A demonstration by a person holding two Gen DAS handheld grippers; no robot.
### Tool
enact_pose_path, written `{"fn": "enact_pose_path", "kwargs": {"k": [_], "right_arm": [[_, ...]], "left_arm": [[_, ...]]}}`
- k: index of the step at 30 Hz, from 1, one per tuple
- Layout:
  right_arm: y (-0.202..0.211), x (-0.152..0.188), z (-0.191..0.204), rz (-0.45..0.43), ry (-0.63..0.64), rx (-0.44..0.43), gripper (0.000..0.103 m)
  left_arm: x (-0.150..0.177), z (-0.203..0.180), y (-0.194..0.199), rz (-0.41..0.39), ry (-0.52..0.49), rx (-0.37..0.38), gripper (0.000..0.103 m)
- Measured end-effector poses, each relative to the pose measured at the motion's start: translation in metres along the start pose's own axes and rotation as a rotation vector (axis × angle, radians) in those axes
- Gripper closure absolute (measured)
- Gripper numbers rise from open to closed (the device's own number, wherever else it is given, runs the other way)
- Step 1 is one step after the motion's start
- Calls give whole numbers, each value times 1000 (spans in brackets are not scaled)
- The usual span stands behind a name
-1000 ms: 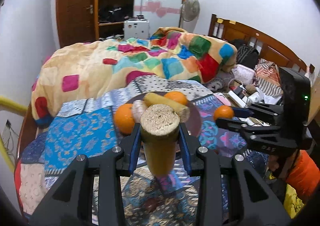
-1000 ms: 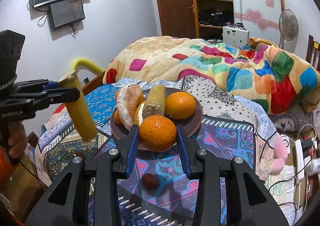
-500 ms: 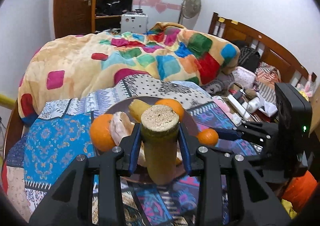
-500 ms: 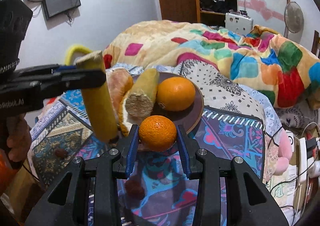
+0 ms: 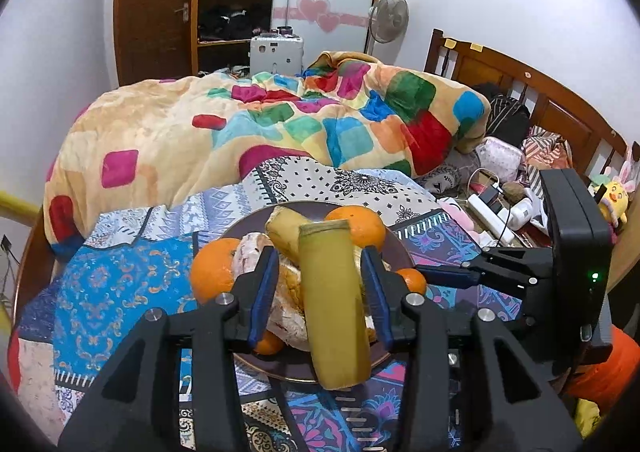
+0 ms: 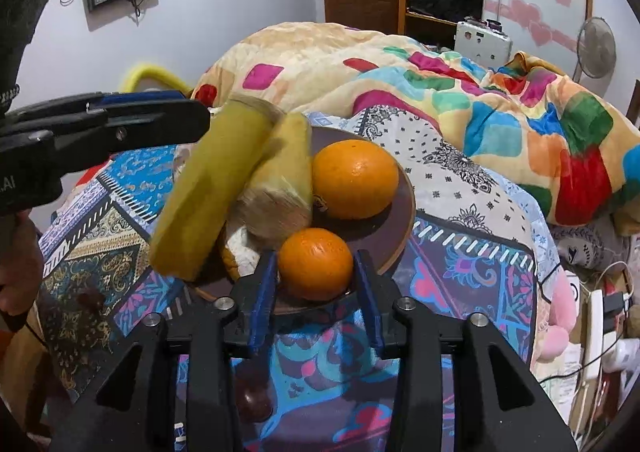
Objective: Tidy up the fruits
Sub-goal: 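Carry the stalk onto the plate with the left gripper while the right gripper places a tangerine there, then grasp a dark red date with the left gripper while the right gripper grasps another date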
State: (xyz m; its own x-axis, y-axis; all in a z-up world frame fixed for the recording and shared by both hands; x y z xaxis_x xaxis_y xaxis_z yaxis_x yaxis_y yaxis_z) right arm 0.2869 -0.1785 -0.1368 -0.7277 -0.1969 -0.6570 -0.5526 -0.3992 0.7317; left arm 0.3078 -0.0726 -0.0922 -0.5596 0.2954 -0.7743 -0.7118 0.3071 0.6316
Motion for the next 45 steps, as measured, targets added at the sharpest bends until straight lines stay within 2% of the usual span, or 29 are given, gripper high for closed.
{"fn": "enact_pose_path", "kwargs": {"k": [3,10,12,17,26,38,40,42,45], "right_arm": [[11,-2,0,-30,-5,6,51],[43,-2,2,-84,-27,1,50],[52,0,4,-98,-29,3,49],[66,8,9,-112,-21,5,45],[63,35,15,-71,-12,14,45],[29,64,12,30,-15,28,45],[26,65,12,38,-23,24,48],[21,65,11,52,-29,20,56],[19,63,11,46,-33,21,60]], "left_arm": [[3,3,6,2,10,-4,60],[13,7,36,-3,3,-47,59],[18,9,46,-5,3,-64,55],[36,13,64,14,8,-93,55],[82,18,62,107,43,-97,55],[137,-1,44,227,31,-52,55],[143,-4,44,233,24,-50,56],[146,-5,45,236,14,-43,61],[151,-7,46,236,1,-39,68]]}}
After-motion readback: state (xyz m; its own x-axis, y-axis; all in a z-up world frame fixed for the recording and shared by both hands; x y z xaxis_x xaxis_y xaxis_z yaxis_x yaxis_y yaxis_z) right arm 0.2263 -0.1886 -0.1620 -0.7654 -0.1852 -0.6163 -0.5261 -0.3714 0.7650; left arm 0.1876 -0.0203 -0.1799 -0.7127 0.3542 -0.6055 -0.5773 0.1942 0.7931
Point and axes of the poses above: each gripper's, at about its wrist camera, not at the fingertips, and y roughly against the way its jaws point, z to its left, x to its underside, the point moved 5 cm from there along -y, roughly the way its jaws point, and after that the axes turned 11 degrees about -y, right-handed, at the moved point
